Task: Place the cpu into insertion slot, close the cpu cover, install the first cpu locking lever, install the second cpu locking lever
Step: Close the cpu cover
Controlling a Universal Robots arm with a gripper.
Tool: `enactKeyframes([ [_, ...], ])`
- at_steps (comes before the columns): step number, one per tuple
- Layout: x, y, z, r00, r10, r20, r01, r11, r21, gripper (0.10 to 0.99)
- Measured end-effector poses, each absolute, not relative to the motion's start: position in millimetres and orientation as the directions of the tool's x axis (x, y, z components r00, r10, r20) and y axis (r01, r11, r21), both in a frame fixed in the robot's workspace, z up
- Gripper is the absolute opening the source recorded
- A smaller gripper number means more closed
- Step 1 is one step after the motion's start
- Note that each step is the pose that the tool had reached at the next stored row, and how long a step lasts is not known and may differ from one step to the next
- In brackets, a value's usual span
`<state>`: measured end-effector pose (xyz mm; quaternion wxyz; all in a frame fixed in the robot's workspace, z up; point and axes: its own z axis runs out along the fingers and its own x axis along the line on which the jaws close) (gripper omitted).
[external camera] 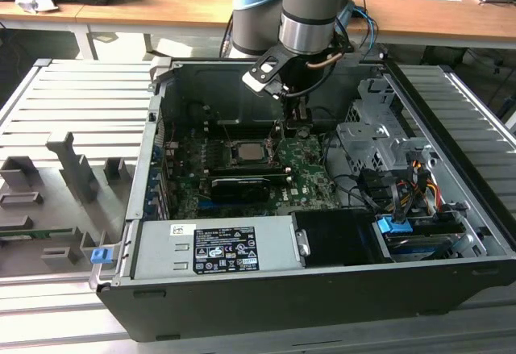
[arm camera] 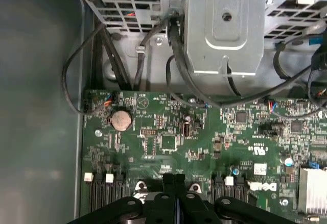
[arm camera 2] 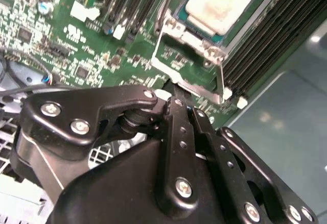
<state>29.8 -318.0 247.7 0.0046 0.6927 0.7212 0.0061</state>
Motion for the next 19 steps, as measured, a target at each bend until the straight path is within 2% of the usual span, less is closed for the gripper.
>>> enactKeyframes([
  [19, 16, -318, 247, -0.04, 0.999, 0.002, 0.999, 0.04, 0.015, 0.106],
])
